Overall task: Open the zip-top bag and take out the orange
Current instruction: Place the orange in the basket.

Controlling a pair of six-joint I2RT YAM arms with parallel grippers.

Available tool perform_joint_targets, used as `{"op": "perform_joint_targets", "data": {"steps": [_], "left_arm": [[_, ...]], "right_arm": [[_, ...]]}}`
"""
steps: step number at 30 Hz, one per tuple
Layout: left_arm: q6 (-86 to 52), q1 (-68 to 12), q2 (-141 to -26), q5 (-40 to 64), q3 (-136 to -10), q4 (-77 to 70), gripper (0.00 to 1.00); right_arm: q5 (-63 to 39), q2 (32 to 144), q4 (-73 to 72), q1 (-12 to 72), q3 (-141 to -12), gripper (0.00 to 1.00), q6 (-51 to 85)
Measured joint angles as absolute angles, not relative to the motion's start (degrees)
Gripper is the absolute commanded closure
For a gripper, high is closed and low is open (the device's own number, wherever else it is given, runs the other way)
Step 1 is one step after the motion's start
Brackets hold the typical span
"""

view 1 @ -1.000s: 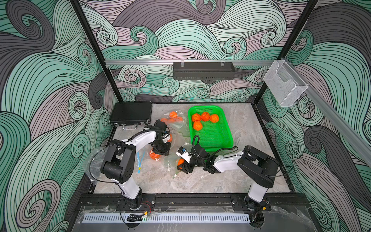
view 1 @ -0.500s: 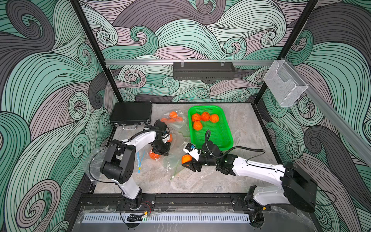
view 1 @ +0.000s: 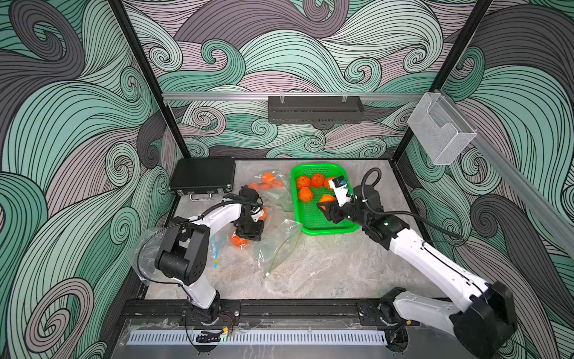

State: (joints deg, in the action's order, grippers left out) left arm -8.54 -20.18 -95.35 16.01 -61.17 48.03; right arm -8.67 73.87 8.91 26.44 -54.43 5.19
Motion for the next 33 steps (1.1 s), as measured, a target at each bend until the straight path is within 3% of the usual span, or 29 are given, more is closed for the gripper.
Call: {"op": "perform_joint_targets", "data": {"steps": [7, 13, 22, 33], "left_arm": [[-8.5, -20.4, -95.4, 15.9, -61.2, 48.0, 0.89], [-8.5, -20.4, -95.4, 15.9, -61.2, 48.0, 0.89], [-8.5, -20.7, -95.4, 15.8, -61.2, 48.0, 0.89], [-8.4, -20.9, -95.4, 15.6, -61.2, 48.1, 0.87]], "right_arm": [[-8.4, 96.3, 10.4, 20.4, -65.4, 0.43, 13.4], [-8.8, 108.1, 10.1, 18.3, -71.8, 0.41, 19.5], [-9.7, 116.3, 8.7, 18.1, -78.8, 0.36, 23.0], [-11.0, 118.5, 7.3, 18.0, -80.8, 0.24, 22.9]]}}
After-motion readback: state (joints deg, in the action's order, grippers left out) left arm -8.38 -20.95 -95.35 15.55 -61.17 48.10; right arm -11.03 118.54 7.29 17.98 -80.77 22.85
